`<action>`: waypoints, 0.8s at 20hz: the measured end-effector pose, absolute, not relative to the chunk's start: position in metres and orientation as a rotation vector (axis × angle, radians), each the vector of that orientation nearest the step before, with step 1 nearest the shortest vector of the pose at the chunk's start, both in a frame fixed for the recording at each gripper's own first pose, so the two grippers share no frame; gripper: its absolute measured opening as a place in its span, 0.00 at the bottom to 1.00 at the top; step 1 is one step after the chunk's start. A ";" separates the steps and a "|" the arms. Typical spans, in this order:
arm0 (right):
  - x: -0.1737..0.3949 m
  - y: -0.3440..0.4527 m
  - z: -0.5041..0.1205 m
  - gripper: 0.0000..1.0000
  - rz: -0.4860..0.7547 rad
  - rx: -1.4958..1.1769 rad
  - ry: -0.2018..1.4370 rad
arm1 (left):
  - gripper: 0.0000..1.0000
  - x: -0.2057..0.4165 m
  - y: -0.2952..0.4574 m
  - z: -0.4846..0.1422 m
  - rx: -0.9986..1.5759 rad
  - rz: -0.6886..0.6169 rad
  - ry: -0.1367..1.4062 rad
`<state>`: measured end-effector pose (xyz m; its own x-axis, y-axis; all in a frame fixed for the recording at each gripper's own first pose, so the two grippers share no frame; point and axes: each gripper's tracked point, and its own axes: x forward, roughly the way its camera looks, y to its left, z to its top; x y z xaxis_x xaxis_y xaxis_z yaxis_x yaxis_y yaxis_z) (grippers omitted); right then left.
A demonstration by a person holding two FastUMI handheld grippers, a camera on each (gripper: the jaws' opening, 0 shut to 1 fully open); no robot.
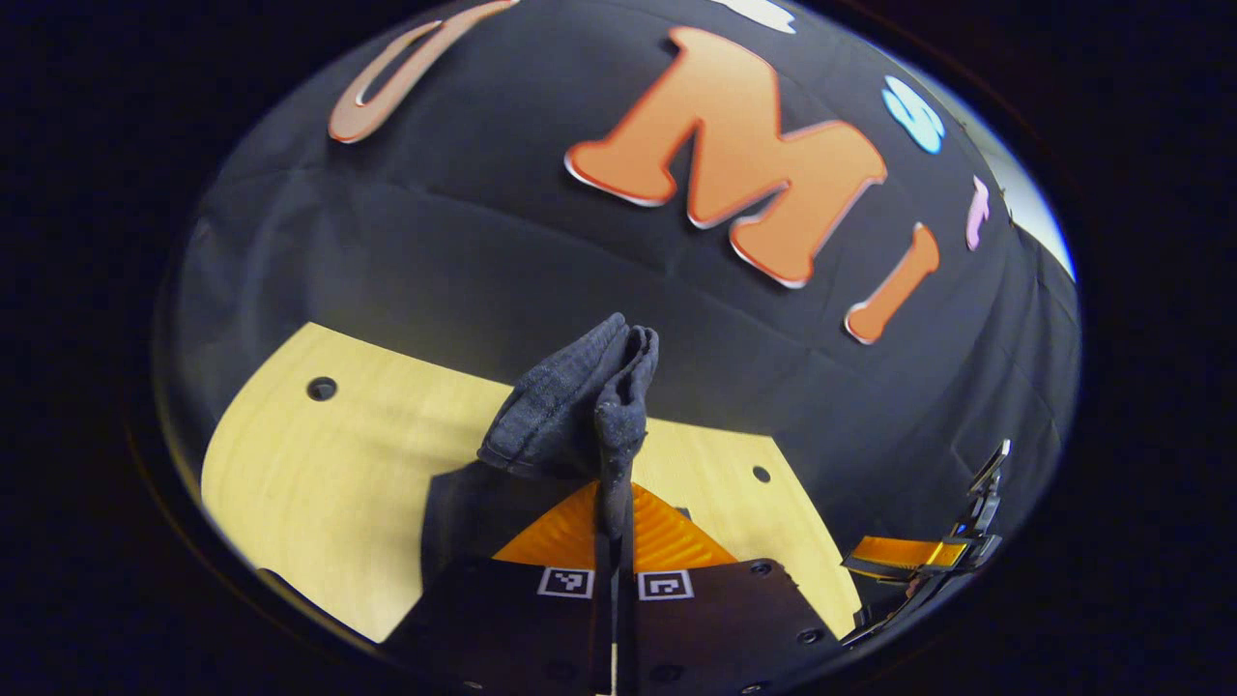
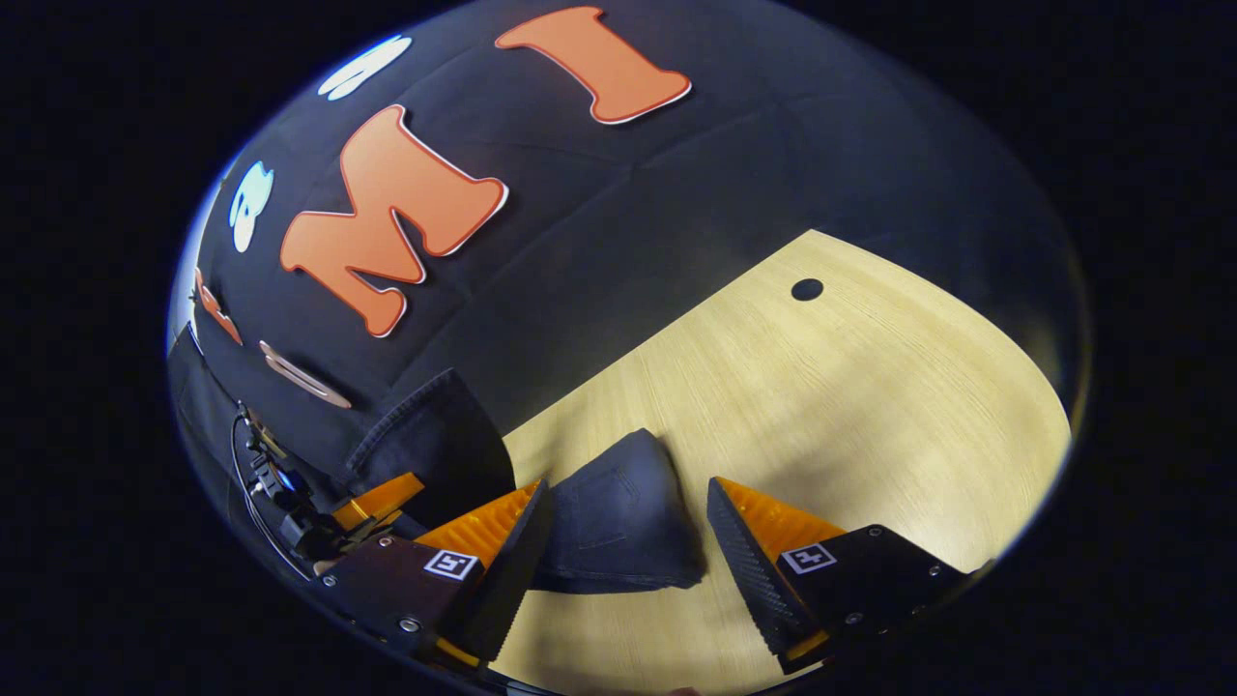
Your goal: Grasp the waist and the cuffs of the jeans and fold them to make the two legs overlap; first hold the waist and fold one-third of the jeans toward the cuffs, then hold the cuffs and fold the remaining one-third in the same direction to finish folding.
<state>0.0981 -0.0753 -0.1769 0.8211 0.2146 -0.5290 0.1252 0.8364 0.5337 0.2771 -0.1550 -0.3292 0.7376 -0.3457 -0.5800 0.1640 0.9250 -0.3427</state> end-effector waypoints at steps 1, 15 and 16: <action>0.096 -0.079 -0.179 0.98 0.048 0.594 0.617 | 0.02 0.270 -0.175 -0.343 -0.254 -0.304 0.713; 0.085 -0.139 -0.175 0.98 -0.039 0.570 0.592 | 0.41 0.192 -0.322 -0.485 0.075 -0.460 0.949; 0.083 -0.140 -0.175 0.98 -0.042 0.569 0.592 | 0.70 0.181 -0.322 -0.475 0.061 -0.479 0.941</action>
